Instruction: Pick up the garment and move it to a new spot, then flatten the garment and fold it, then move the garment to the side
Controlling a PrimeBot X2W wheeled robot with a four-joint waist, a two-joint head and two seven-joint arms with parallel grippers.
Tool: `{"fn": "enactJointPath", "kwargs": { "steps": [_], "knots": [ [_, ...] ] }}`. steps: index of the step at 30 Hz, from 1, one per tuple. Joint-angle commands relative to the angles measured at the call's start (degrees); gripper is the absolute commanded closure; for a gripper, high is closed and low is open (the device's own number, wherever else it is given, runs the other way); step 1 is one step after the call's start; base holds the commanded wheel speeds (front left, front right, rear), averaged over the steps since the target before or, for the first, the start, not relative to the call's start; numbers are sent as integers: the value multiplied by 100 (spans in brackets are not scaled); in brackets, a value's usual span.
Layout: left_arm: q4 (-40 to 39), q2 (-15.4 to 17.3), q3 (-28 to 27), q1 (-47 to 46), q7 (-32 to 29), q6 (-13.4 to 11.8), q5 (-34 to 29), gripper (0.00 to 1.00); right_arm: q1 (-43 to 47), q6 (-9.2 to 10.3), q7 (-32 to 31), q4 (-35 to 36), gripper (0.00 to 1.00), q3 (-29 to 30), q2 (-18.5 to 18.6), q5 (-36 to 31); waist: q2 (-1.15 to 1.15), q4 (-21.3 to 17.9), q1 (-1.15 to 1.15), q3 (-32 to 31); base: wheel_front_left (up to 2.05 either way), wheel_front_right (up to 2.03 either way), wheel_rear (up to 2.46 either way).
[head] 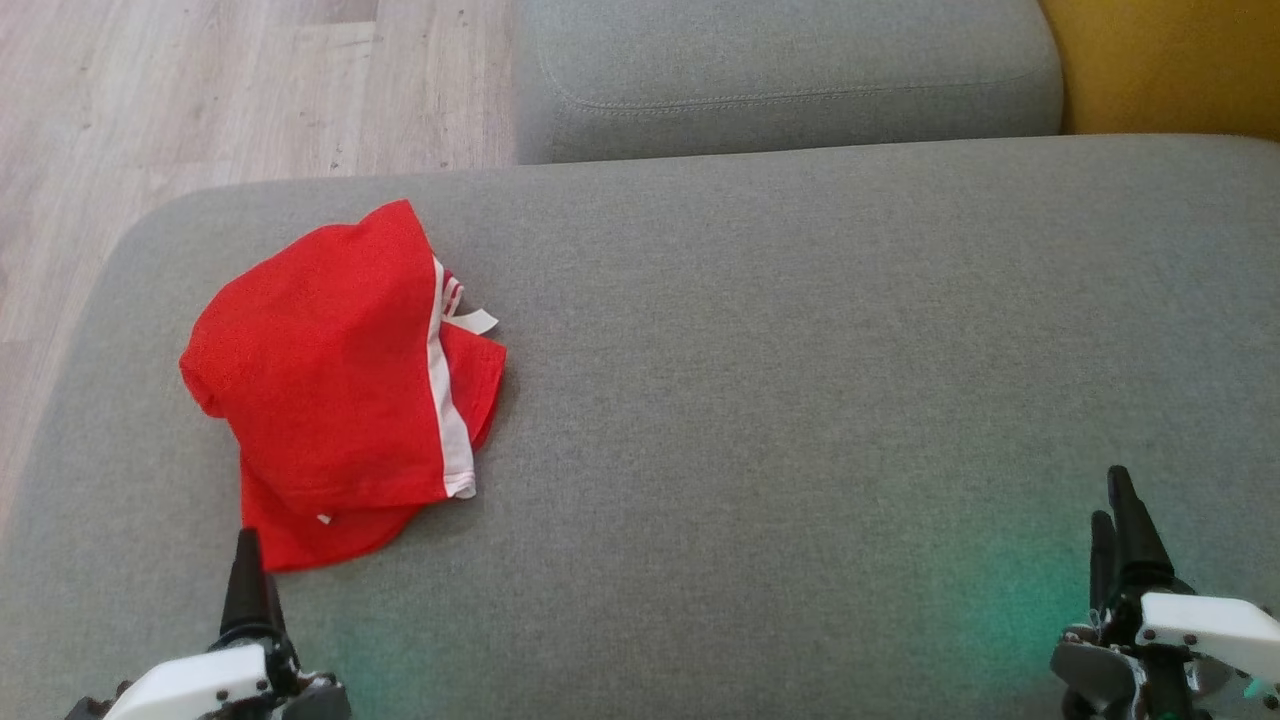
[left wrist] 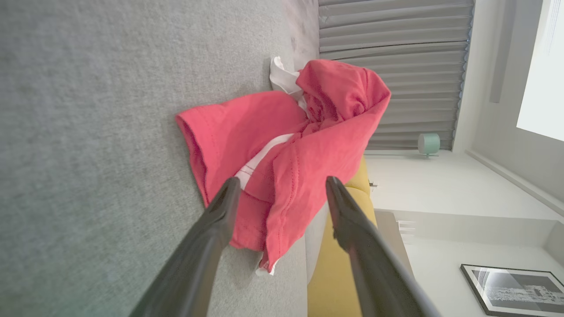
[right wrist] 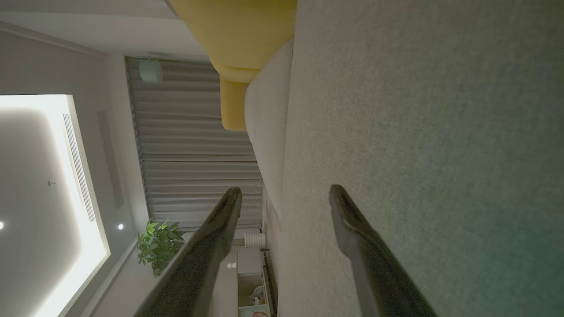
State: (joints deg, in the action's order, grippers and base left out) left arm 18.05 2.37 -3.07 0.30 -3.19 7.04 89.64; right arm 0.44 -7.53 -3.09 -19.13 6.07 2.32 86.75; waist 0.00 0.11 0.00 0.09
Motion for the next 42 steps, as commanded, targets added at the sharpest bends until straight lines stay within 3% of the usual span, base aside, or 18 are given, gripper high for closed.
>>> {"fn": "enactJointPath", "kwargs": {
  "steps": [1,10,16,27,42],
  "knots": [
    [-232,21,8,-197,50,9,-119,0,-268,1,52,242,0,-17,19,-114,0,1,0,-2,0,0,0],
    [-391,24,-169,-216,203,-2,-599,0,-297,1,204,407,0,31,22,-1055,0,0,0,-4,0,0,0],
    [-702,26,-175,-266,305,-159,-1240,0,-312,1,305,634,0,-15,25,-1878,0,2,0,11,0,0,0],
    [-1276,29,178,-346,492,-551,-2426,0,-311,2,491,1088,0,-243,28,-3223,0,5,0,46,0,0,0],
    [-1635,33,637,-406,730,-701,-3882,0,-290,2,727,1426,0,-591,33,-4624,0,-54,0,81,0,0,0]
  ]
}}
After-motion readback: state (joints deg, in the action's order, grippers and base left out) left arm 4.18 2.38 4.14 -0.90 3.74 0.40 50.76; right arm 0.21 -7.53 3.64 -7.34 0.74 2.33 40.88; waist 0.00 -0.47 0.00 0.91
